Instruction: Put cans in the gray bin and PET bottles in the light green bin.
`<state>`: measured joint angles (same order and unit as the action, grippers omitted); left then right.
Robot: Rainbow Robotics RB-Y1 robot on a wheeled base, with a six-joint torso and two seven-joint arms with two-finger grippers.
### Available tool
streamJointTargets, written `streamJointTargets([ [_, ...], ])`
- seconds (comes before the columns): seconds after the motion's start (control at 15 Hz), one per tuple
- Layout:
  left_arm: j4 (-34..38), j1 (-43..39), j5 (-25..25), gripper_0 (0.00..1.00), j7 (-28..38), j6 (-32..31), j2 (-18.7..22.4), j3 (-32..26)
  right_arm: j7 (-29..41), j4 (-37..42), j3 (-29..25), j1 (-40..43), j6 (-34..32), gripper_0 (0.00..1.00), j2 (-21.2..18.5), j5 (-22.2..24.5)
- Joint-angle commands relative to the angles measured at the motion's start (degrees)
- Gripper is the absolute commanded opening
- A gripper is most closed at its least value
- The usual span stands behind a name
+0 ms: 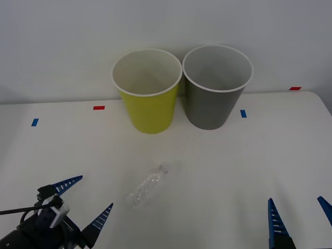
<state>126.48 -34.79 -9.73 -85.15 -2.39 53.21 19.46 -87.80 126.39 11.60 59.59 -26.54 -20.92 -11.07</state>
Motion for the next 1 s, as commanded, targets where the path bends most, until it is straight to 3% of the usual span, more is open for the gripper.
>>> streamJointTargets([
  [0.07,4.83,2.8,-0.64,1.0,0.69,10.92,2.43,-0.12,0.0,0.0,0.0,0.0,0.0,1.0,0.0,0.0],
  [0.33,7.38,7.45,-3.45,1.0,1.39,21.82,4.8,-0.04,0.0,0.0,0.0,0.0,0.0,1.0,0.0,0.0],
  [0.53,12.3,11.32,-10.75,1.0,0.52,34.91,5.15,-0.12,0.0,0.0,0.0,0.0,0.0,1.0,0.0,0.0],
  [0.8,12.83,18.0,-19.01,1.0,-5.2,43.52,5.42,-0.12,0.0,0.0,0.0,0.0,0.0,1.0,0.0,0.0],
  [1.0,12.92,22.75,-25.86,1.0,-5.28,50.03,5.15,-0.04,0.0,0.0,0.0,0.0,0.0,1.0,0.0,0.0],
])
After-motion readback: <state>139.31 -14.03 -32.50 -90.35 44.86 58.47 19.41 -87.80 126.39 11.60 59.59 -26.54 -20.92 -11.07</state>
